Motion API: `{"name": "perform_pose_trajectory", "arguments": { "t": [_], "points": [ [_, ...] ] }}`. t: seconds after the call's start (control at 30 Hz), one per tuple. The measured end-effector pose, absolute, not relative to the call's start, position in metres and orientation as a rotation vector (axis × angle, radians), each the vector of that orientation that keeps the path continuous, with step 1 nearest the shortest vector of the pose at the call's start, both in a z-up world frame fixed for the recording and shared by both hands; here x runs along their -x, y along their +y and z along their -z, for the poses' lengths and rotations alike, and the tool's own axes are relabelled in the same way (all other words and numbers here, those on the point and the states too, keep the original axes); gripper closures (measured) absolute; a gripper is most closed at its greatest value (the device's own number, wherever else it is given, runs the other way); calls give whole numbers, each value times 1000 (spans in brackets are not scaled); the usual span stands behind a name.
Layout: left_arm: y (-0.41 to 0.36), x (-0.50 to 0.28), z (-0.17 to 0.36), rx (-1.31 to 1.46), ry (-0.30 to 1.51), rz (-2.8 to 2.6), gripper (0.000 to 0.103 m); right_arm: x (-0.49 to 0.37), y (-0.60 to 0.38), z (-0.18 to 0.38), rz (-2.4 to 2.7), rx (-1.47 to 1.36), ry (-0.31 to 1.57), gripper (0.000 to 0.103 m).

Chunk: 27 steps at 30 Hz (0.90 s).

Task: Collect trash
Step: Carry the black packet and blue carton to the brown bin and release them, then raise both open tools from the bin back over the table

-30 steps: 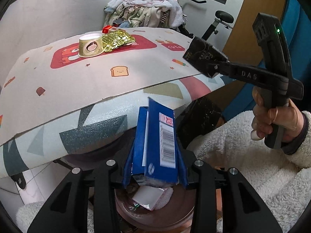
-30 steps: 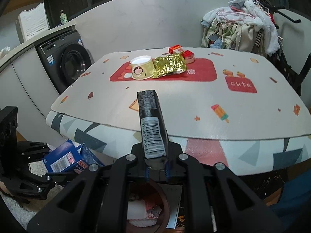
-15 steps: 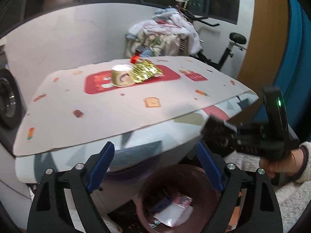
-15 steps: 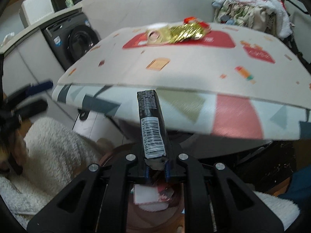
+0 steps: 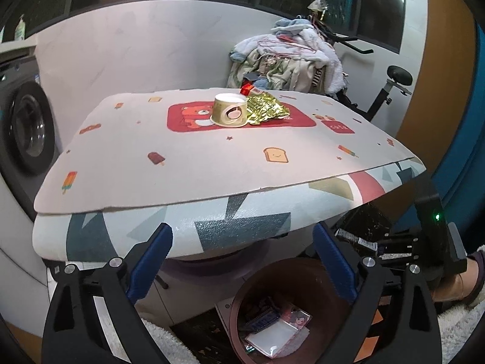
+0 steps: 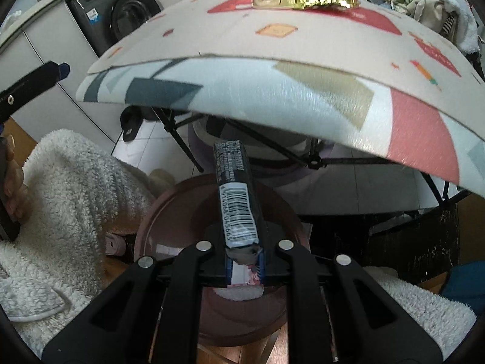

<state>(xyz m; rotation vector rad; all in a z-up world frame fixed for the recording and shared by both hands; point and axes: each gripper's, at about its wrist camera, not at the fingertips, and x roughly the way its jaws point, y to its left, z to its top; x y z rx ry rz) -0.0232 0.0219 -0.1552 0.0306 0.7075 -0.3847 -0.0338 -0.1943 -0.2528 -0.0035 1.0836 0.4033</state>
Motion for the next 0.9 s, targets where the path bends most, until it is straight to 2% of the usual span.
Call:
{"name": "perform_pose_trajectory", "arguments": {
  "t": [0.33,0.53,0.63,0.7,0.8,0.9],
  "points": [
    [16,16,165,-24,752,381,11,30,-187,269,-389,19,1156,87],
    [18,13,168,-11,766,374,11,26,-182,272,-383,31,1173,81],
    [21,11,169,2,773,364,11,25,-183,274,-381,29,1177,55],
    [22,10,169,9,777,360,11,25,-184,274,-382,22,1171,26],
    [23,9,170,12,780,357,11,25,-187,270,-365,16,1147,10],
    [22,9,170,7,781,356,11,23,-191,268,-345,3,1145,7]
  ]
}}
